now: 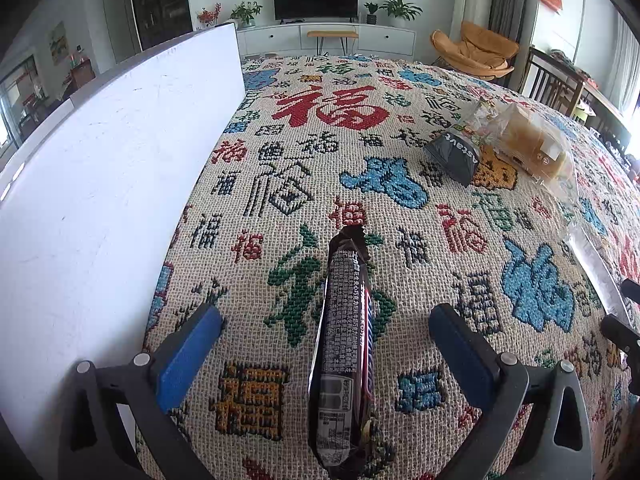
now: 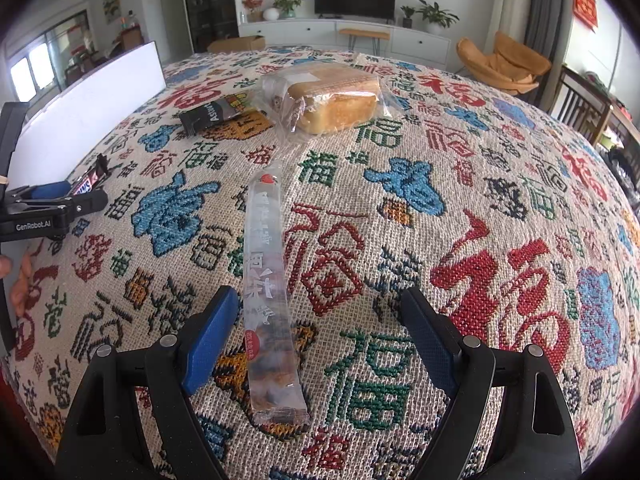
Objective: Organize snacks
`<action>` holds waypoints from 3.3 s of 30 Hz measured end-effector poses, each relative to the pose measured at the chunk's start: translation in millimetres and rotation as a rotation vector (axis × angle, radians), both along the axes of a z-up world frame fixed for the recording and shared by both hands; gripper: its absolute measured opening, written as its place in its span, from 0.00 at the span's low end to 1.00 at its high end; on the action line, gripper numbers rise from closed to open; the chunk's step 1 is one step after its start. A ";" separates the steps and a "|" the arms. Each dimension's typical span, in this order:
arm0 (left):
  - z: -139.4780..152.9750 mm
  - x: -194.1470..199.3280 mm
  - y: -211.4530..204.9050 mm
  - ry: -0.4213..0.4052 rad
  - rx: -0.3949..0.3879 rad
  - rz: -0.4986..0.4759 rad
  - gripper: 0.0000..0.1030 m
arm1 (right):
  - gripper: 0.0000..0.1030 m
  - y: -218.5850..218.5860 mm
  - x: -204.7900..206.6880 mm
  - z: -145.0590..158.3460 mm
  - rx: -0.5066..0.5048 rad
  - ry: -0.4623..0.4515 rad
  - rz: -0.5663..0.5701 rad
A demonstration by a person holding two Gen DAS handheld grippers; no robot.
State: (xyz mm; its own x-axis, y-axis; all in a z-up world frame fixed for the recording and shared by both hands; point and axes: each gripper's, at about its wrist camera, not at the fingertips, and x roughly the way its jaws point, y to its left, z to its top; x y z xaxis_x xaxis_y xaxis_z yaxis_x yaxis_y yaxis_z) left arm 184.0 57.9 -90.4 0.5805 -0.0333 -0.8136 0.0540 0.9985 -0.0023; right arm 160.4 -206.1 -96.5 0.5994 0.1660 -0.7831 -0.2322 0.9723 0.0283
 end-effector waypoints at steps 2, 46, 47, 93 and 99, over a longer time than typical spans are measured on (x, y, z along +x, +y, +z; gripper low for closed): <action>-0.1 0.1 0.1 0.000 0.000 0.000 1.00 | 0.83 0.3 0.1 0.0 0.000 0.000 0.000; -0.1 0.0 0.1 0.001 0.000 0.000 1.00 | 0.83 0.8 0.2 0.1 0.000 -0.001 0.000; -0.1 0.1 0.2 0.001 0.000 0.000 1.00 | 0.83 1.0 0.2 0.1 0.000 -0.001 0.000; 143.5 -134.0 59.0 -0.134 -0.491 -0.072 0.17 | 0.32 10.0 22.8 54.0 0.289 0.422 0.027; 159.6 -149.5 71.0 -0.170 -0.507 -0.073 0.17 | 0.33 52.9 21.7 18.6 0.136 0.426 0.063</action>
